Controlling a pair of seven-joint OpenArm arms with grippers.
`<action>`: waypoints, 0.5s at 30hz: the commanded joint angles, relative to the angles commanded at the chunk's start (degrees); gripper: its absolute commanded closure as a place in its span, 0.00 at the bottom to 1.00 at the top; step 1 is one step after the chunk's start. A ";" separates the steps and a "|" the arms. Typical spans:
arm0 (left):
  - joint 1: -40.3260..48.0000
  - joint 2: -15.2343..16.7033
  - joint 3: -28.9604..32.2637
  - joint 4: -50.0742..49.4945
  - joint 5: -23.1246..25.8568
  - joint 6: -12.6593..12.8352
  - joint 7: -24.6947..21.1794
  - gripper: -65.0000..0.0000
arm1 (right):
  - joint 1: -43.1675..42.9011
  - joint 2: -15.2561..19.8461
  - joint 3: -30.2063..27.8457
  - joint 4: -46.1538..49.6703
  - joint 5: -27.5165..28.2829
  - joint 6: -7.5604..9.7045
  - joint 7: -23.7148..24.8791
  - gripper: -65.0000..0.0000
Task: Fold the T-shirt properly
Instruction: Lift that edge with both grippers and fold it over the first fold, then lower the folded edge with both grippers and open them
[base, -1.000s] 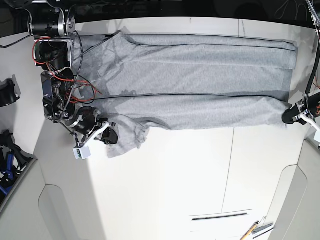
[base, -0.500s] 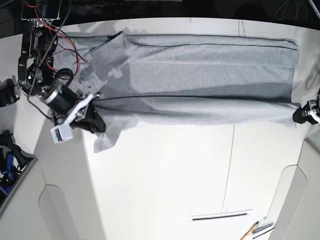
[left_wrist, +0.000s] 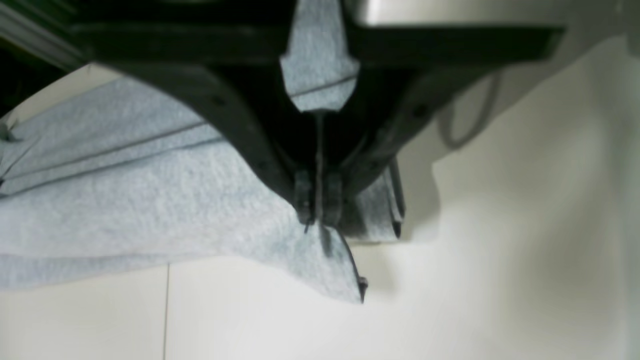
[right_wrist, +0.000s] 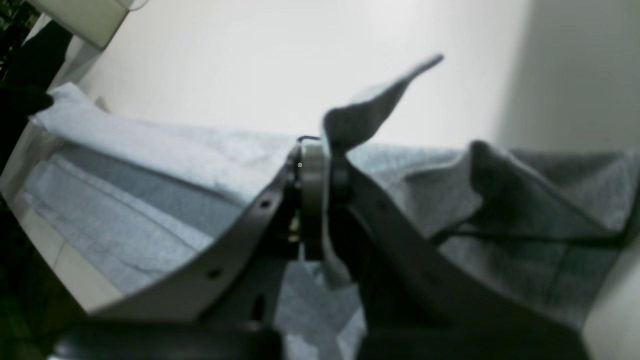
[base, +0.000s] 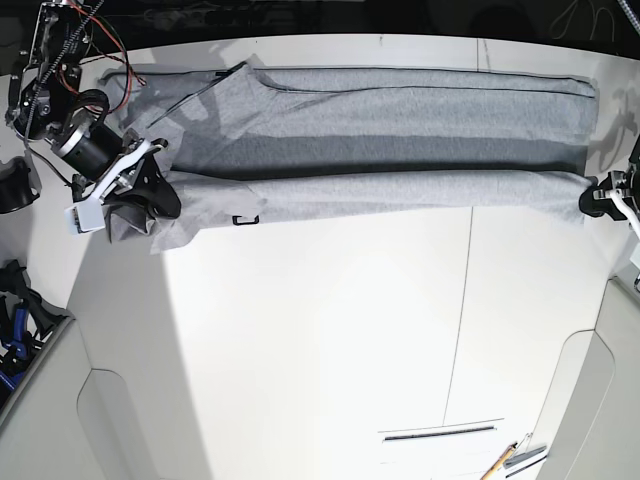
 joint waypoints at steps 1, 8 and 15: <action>0.00 0.00 0.00 0.00 0.02 0.00 0.76 1.00 | -0.44 0.00 0.04 0.00 0.09 0.00 -0.22 1.00; 1.84 -0.42 0.00 0.04 -0.50 0.00 1.81 1.00 | -4.39 0.00 0.04 0.00 2.43 0.04 -1.05 1.00; 4.96 -1.70 -0.17 0.11 -2.19 0.00 2.60 1.00 | -6.43 0.00 0.04 0.00 3.48 0.24 -1.25 1.00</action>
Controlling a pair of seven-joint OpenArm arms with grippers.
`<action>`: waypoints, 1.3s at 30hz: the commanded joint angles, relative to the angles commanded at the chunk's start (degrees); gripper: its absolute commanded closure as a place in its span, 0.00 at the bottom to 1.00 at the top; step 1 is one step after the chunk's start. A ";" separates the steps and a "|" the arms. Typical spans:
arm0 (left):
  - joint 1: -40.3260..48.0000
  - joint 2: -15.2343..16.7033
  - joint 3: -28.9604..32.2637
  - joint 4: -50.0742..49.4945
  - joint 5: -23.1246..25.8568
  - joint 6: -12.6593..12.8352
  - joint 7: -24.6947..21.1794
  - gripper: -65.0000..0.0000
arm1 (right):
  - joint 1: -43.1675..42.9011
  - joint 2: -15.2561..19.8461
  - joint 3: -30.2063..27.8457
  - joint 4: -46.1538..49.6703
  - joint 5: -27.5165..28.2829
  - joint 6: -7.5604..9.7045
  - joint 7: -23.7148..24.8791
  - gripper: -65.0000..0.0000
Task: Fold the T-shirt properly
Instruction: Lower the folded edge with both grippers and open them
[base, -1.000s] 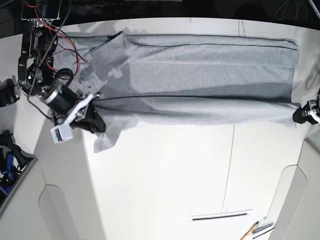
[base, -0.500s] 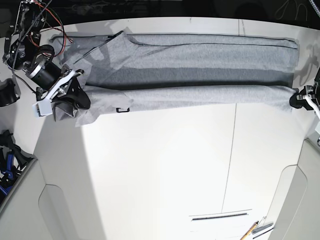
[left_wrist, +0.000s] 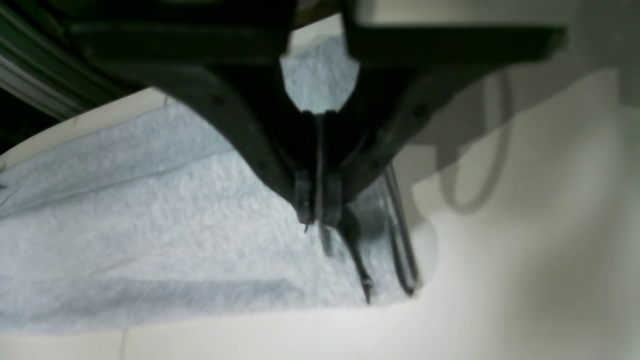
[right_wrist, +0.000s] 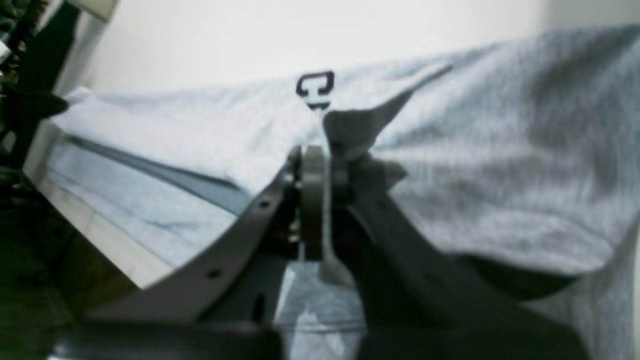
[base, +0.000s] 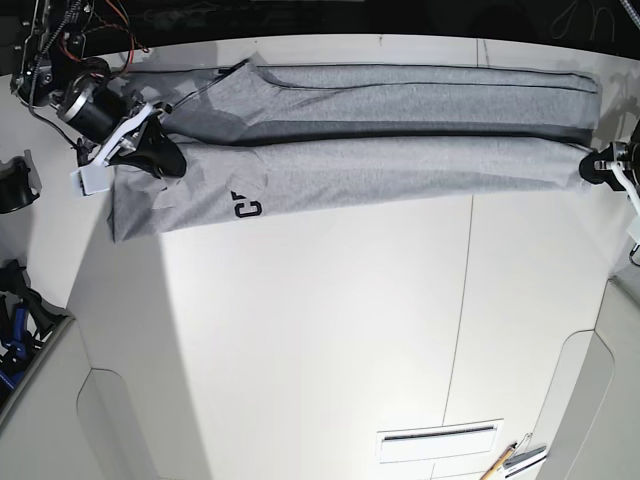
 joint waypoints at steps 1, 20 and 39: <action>0.48 -0.04 0.00 0.00 0.00 0.00 0.66 1.00 | -0.28 0.00 0.00 0.00 0.00 0.00 -0.02 1.00; 2.49 0.20 -7.82 0.00 1.46 0.00 1.84 0.72 | -0.79 -0.92 4.31 1.68 -0.37 -0.46 -0.02 0.45; 9.46 8.68 -26.56 -0.13 5.46 1.43 -1.33 0.39 | -0.76 -3.48 -2.54 0.20 -17.64 -0.48 7.48 1.00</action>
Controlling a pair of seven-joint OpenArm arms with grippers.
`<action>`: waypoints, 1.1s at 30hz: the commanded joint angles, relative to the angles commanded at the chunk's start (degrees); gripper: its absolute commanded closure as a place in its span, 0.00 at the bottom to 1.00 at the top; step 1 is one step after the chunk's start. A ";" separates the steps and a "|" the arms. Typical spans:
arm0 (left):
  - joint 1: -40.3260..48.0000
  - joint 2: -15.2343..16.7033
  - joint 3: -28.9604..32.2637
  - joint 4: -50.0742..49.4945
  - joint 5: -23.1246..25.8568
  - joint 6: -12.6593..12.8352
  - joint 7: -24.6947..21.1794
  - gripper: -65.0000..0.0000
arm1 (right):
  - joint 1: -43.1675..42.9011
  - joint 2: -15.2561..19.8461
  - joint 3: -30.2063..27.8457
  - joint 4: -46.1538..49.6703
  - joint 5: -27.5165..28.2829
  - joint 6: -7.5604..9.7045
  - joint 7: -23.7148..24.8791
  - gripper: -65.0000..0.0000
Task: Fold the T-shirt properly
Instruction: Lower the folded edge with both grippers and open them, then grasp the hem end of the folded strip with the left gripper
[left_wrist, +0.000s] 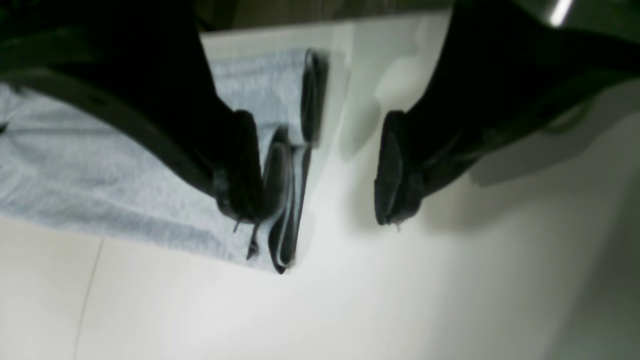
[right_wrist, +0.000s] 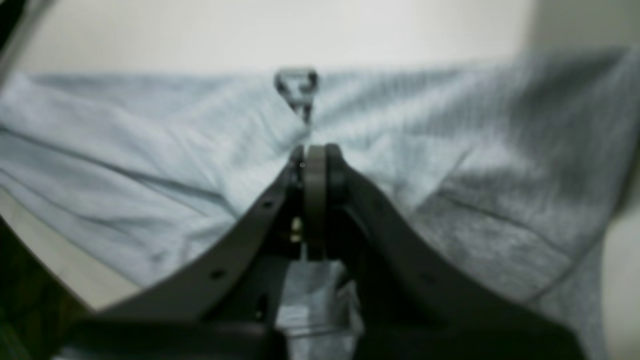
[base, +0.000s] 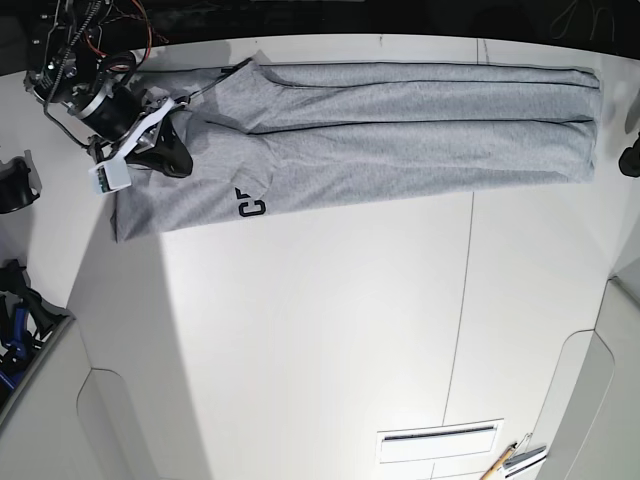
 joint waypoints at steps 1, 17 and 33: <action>0.02 1.40 0.00 0.00 -0.28 0.00 0.17 0.39 | 0.02 0.59 -0.68 -2.21 -0.52 0.00 0.85 1.00; 8.50 5.16 0.00 0.00 -4.00 -1.43 -1.64 0.27 | 1.88 1.40 -1.11 -6.58 2.89 0.00 0.90 1.00; 8.55 9.75 0.33 0.02 -8.00 -1.43 -1.03 0.27 | 1.88 1.42 -1.11 -6.58 3.65 0.00 0.66 1.00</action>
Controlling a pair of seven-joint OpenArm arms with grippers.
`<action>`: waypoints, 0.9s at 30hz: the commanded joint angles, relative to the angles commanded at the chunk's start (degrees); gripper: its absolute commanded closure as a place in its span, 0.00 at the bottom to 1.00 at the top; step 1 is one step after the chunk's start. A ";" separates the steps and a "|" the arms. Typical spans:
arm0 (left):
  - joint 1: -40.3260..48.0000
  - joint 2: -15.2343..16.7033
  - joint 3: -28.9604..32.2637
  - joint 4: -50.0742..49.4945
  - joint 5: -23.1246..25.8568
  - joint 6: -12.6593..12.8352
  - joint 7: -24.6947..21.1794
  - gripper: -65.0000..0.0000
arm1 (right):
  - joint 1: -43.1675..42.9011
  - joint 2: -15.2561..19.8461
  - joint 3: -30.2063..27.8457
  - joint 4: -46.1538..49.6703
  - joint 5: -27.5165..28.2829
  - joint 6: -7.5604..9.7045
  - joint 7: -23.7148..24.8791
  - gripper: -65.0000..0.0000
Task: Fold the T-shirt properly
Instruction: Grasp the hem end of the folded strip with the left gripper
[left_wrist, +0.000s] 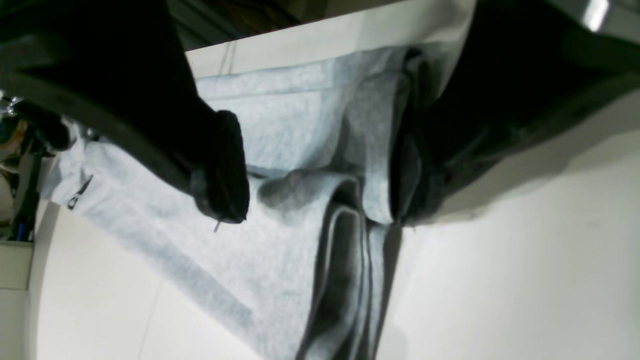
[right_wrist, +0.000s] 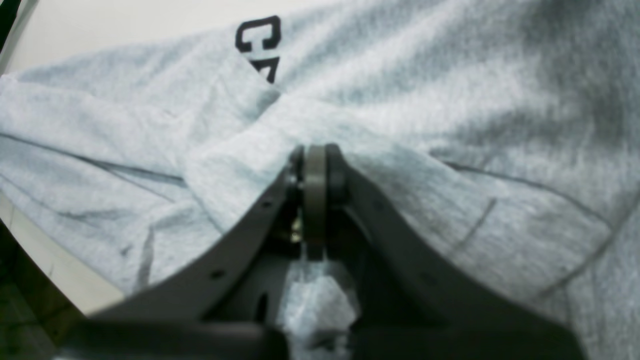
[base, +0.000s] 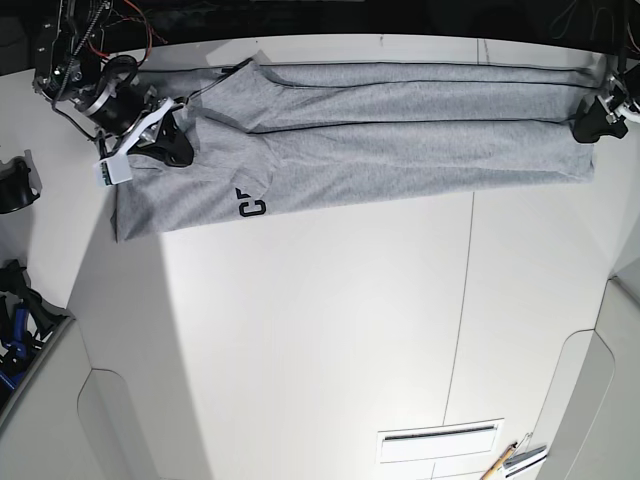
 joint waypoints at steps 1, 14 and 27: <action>0.00 0.00 0.00 0.00 -0.04 0.00 0.42 0.27 | 0.00 0.00 0.00 0.00 0.02 0.00 0.02 1.00; -0.04 -0.02 0.00 0.07 -4.46 0.00 0.87 1.00 | 0.00 0.00 0.00 0.00 1.38 0.00 0.02 1.00; -2.25 -1.38 -0.17 14.93 9.73 0.00 -9.40 1.00 | 0.02 0.00 7.45 10.54 7.98 0.02 -2.60 1.00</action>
